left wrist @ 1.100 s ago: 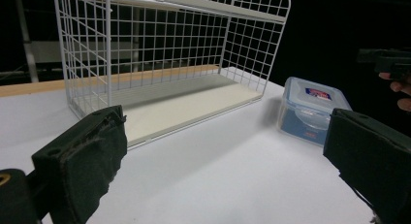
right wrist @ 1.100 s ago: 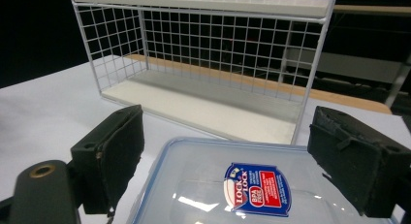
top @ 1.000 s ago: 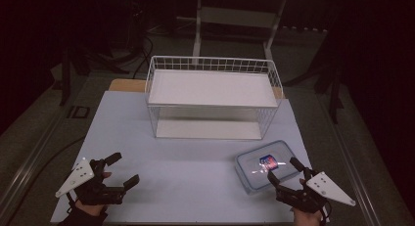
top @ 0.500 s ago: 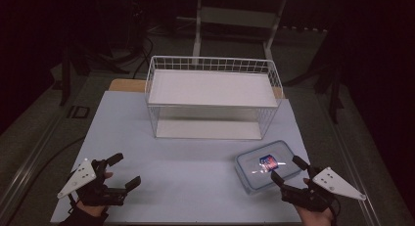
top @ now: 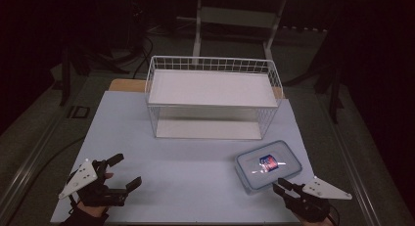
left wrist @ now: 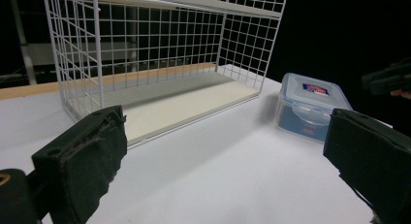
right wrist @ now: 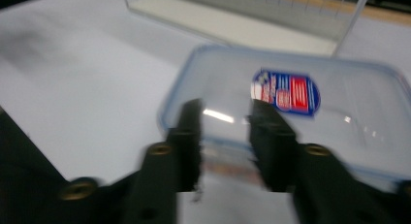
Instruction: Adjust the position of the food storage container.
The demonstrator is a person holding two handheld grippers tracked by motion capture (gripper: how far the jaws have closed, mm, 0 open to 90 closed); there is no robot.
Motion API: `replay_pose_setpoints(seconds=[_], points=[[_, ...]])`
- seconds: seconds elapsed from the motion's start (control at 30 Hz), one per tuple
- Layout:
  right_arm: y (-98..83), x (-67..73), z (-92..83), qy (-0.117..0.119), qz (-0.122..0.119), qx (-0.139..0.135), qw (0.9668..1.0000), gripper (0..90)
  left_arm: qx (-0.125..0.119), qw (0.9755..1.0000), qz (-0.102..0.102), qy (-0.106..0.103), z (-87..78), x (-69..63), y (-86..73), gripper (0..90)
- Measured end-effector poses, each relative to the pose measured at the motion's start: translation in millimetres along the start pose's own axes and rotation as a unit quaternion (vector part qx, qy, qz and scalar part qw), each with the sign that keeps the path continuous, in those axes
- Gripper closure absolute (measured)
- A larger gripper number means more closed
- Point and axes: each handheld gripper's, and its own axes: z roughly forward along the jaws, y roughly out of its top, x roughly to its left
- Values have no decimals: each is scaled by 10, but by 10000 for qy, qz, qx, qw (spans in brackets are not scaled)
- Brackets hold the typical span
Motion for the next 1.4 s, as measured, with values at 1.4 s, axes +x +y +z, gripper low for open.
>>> replay_pose_setpoints(seconds=[1.4], points=[[-13, 58, 832, 678, -673, 1257, 9875, 898, 35, 10000, 37, -29, 8, -6, 1, 19]])
